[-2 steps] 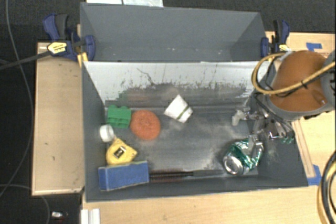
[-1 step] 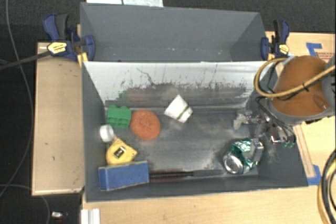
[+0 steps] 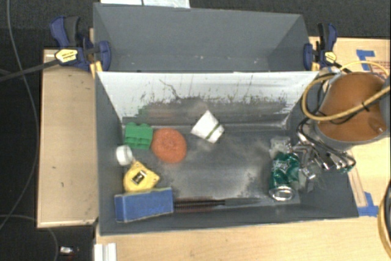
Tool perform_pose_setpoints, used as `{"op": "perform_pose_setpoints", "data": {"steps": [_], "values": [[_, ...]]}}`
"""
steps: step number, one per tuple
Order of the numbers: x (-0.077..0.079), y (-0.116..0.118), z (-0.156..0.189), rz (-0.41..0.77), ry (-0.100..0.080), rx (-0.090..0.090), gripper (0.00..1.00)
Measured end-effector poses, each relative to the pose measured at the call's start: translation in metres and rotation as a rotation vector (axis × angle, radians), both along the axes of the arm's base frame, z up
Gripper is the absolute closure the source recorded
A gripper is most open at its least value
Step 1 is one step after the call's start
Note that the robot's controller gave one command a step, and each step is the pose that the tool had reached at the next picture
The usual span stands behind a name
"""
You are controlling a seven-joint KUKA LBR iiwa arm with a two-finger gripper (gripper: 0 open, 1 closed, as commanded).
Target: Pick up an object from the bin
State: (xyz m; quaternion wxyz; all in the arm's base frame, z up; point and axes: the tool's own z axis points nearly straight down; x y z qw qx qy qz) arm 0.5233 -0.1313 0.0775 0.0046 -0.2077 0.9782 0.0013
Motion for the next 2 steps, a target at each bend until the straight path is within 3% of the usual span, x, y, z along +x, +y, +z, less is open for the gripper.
{"op": "perform_pose_setpoints", "data": {"steps": [1,2], "values": [[0.0024,0.0018,-0.0051,0.156,-0.003,-0.001,1.00],[0.0024,0.0017,-0.0050,0.155,-0.003,-0.001,1.00]]}}
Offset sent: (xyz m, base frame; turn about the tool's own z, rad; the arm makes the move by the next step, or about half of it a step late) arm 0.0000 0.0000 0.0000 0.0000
